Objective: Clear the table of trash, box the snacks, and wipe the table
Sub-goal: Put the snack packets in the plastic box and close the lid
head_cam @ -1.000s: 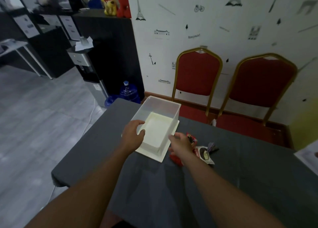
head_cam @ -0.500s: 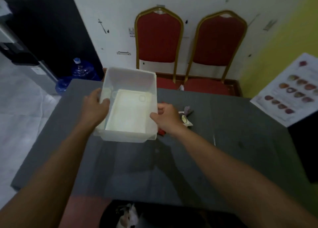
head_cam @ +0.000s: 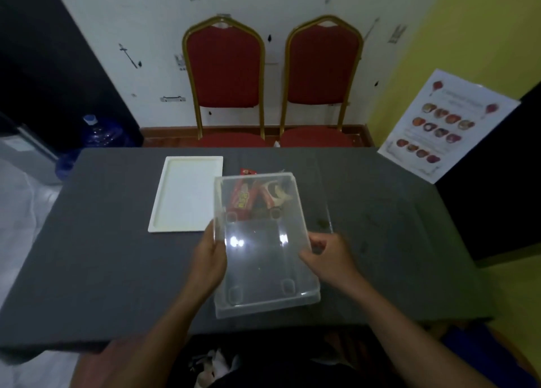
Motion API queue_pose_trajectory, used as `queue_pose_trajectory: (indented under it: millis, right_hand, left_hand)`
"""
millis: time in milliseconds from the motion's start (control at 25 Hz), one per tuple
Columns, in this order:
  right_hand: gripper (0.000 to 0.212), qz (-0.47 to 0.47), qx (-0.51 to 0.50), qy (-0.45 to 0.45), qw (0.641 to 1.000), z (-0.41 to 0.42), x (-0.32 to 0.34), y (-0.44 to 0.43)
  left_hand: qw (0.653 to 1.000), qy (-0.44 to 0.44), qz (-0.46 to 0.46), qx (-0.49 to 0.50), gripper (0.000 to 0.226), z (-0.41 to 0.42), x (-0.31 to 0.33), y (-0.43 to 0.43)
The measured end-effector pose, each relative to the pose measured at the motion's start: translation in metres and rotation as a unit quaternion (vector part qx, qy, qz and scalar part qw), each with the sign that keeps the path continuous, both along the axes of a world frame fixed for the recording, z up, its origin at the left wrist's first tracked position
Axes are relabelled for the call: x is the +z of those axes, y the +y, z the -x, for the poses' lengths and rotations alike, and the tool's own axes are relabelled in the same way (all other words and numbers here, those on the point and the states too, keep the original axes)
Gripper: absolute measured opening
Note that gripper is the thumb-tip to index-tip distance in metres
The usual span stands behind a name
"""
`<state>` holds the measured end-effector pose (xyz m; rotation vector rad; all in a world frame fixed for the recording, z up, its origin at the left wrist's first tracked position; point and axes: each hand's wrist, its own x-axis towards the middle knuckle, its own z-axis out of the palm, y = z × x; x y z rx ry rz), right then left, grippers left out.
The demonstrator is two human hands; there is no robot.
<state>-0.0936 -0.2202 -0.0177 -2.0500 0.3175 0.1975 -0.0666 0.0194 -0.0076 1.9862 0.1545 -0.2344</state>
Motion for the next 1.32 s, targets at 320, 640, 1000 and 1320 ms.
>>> queue_pose_trajectory:
  millis: [320,640,1000,1320]
  right_hand:
    - [0.046,0.001,-0.011,0.024,1.000,0.029,-0.023,-0.007]
    - [0.052,-0.007,-0.049,0.067,0.997,0.002,-0.029,-0.016]
    - [0.034,0.037,-0.079,-0.012,0.996,-0.157,0.000,-0.016]
    - [0.054,0.051,0.050,0.180,0.981,-0.246,-0.057,-0.016]
  left_hand:
    - [0.999,0.007,0.014,-0.045,0.045,0.011,-0.036,-0.004]
    - [0.998,0.051,0.028,0.003,0.036,-0.011,-0.040,-0.002]
    - [0.997,0.044,-0.068,0.015,0.051,-0.172,-0.034,-0.005]
    - [0.951,0.236,-0.176,-0.093,0.077,-0.247,-0.093,-0.026]
